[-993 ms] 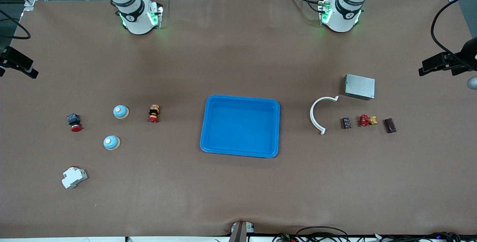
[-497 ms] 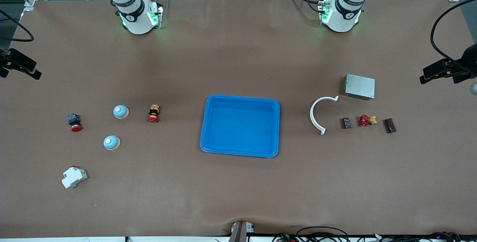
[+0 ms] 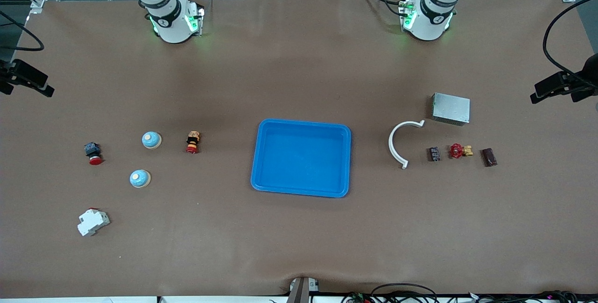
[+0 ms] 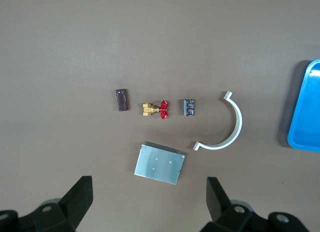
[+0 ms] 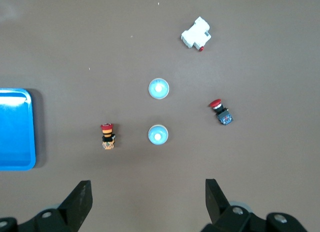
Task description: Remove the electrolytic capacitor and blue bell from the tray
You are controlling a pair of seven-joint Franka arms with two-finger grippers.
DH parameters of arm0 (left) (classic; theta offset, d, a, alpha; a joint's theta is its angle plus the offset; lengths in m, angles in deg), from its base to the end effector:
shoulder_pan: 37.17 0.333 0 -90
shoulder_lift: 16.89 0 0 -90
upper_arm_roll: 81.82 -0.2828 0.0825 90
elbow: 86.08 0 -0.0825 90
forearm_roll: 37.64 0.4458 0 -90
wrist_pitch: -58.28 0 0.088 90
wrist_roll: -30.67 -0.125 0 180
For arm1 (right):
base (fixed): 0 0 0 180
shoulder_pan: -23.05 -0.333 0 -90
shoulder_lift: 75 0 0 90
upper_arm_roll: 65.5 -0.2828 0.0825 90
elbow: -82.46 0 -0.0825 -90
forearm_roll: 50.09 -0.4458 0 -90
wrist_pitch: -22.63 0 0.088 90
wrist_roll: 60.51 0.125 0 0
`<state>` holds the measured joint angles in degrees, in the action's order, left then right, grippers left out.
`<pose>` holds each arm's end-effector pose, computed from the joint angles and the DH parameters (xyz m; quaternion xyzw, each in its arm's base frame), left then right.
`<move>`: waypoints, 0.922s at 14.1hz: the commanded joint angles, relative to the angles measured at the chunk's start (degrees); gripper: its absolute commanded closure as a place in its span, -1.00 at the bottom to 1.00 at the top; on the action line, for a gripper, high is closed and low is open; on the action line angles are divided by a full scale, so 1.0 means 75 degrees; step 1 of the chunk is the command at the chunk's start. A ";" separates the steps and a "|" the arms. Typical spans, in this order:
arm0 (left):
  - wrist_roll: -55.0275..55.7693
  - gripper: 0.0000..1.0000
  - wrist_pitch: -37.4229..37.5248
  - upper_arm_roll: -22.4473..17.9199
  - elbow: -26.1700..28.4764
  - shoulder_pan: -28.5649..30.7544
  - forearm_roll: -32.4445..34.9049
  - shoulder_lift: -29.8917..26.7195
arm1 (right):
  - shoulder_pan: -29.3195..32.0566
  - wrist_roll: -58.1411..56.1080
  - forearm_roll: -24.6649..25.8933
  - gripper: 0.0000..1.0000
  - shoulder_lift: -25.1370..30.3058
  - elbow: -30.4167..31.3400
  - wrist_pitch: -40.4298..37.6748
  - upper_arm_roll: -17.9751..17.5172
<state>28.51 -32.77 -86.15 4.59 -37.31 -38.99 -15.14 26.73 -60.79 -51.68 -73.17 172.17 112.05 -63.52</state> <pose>0.6235 0.0422 0.5498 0.9997 0.0181 -0.0113 0.0113 0.6046 -0.0567 0.5947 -0.9987 0.0466 -0.0142 0.0137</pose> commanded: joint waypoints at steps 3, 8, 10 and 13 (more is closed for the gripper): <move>0.0007 -1.00 -0.0129 0.0016 -0.0090 -0.0098 0.0191 -0.0128 | 0.0084 0.0048 0.0059 -1.00 0.0120 -0.0066 -0.0228 -0.0088; 0.0019 -1.00 -0.0094 0.0203 -0.0196 -0.0028 0.0179 -0.0128 | 0.0084 0.0025 0.0059 -1.00 0.0120 -0.0066 -0.0345 -0.0088; 0.0019 -1.00 -0.0082 0.0203 -0.0184 0.0008 0.0168 -0.0116 | 0.0072 0.0013 0.0059 -1.00 0.0120 -0.0066 -0.0334 -0.0088; 0.0019 -1.00 -0.0082 0.0203 -0.0184 -0.0004 0.0121 -0.0116 | 0.0084 0.0048 0.0059 -1.00 0.0120 -0.0066 -0.0334 -0.0088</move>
<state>28.53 -33.61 -84.92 3.23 -37.43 -38.91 -15.47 26.73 -60.79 -51.68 -73.00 171.85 110.34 -63.58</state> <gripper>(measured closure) 0.000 0.000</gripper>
